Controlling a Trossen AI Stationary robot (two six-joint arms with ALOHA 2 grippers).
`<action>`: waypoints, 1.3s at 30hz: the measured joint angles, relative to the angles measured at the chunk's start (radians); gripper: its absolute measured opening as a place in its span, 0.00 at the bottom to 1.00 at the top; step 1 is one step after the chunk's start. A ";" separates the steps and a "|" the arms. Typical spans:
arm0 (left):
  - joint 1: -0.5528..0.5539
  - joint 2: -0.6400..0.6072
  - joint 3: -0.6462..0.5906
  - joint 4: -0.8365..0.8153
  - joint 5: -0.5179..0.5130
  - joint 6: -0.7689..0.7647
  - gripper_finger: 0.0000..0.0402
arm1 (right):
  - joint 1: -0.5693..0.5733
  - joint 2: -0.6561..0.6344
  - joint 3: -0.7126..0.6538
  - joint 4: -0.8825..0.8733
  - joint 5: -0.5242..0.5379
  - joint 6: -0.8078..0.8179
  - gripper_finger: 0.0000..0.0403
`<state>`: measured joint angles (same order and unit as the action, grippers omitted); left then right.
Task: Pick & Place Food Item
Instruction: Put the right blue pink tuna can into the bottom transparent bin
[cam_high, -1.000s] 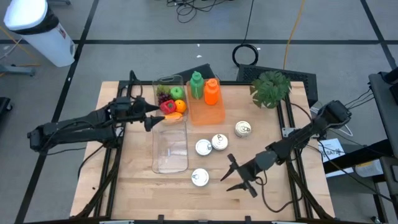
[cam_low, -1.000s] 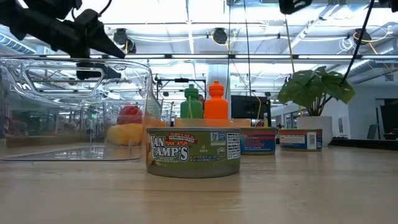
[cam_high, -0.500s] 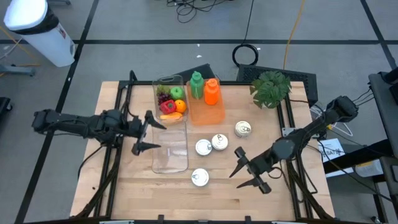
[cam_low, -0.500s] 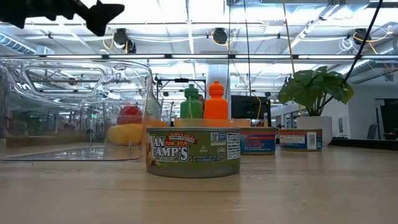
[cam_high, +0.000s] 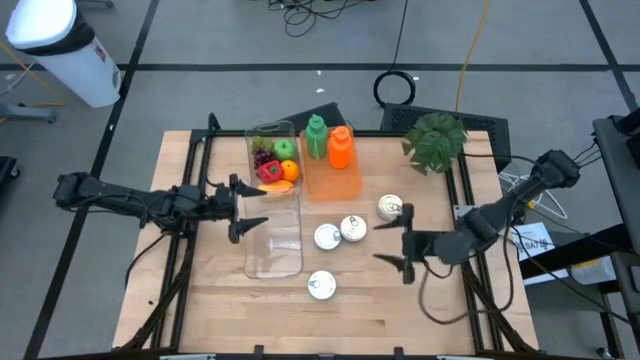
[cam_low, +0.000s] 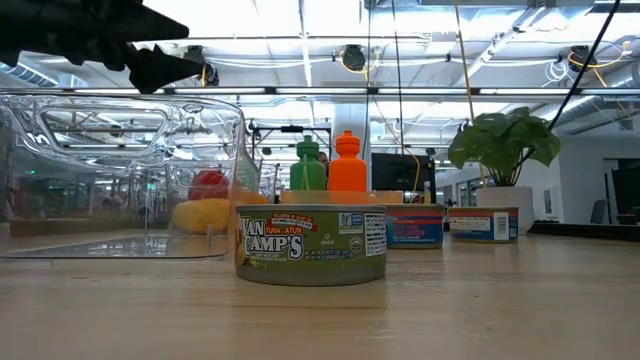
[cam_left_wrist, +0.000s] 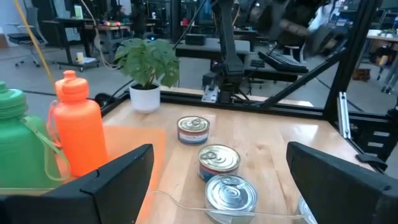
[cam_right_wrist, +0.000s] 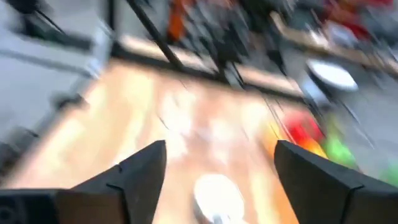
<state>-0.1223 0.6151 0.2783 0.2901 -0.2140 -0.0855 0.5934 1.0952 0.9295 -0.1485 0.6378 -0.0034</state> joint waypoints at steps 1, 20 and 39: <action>0.000 0.000 0.000 0.000 -0.001 -0.002 0.93 | 0.000 0.004 0.000 -0.063 0.028 0.024 0.73; 0.000 0.000 -0.001 -0.002 -0.006 -0.025 0.93 | -0.109 0.065 -0.439 -0.063 0.077 0.334 0.71; 0.000 0.000 -0.001 -0.005 -0.009 -0.022 0.93 | -0.262 0.094 -0.553 0.087 -0.048 0.281 0.70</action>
<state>-0.1223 0.6151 0.2775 0.2855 -0.2229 -0.1074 0.3314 1.1890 0.3767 -0.0612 0.5898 0.2772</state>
